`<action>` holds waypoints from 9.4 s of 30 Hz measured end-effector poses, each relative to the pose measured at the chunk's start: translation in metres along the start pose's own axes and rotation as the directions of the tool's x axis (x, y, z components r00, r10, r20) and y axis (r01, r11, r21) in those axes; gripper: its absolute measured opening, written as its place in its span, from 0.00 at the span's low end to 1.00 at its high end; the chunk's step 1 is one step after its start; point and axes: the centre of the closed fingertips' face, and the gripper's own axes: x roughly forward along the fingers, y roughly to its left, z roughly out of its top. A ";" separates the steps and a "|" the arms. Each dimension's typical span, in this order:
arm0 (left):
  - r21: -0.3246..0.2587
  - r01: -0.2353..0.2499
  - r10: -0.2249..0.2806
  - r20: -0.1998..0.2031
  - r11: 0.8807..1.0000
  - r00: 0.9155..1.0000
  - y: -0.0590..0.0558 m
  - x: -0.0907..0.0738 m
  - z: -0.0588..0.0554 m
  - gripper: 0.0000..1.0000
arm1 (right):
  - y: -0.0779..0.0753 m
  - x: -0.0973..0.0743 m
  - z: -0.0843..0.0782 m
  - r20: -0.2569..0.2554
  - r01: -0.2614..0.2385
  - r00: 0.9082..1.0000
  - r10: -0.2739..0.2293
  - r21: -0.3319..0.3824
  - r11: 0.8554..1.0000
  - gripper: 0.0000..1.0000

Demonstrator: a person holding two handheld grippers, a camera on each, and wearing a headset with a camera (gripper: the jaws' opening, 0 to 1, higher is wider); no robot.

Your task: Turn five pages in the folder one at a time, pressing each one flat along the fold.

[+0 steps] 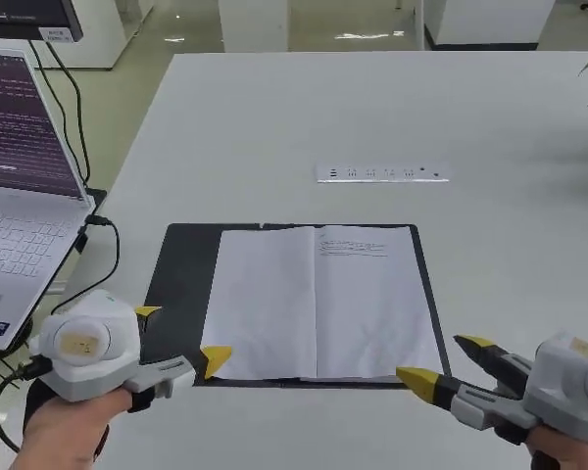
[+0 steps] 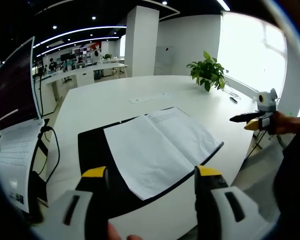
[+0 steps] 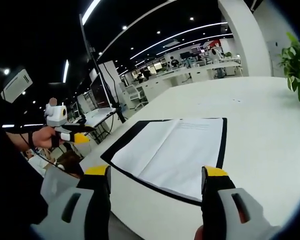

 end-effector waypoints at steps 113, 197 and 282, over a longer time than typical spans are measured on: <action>0.273 0.460 -0.387 -0.282 0.845 0.878 -0.236 0.236 -0.019 0.64 | -0.013 -0.018 -0.032 -0.121 -0.010 0.993 0.015 0.043 0.999 0.74; 0.218 0.354 -0.323 -0.165 0.910 0.932 -0.207 0.243 -0.011 0.22 | -0.058 0.037 -0.025 -0.110 -0.022 0.993 0.038 0.141 0.990 0.57; 0.027 0.057 -0.058 0.032 0.998 0.998 -0.033 0.056 -0.009 0.66 | 0.000 0.101 -0.003 -0.005 -0.071 0.997 0.074 0.219 0.973 0.00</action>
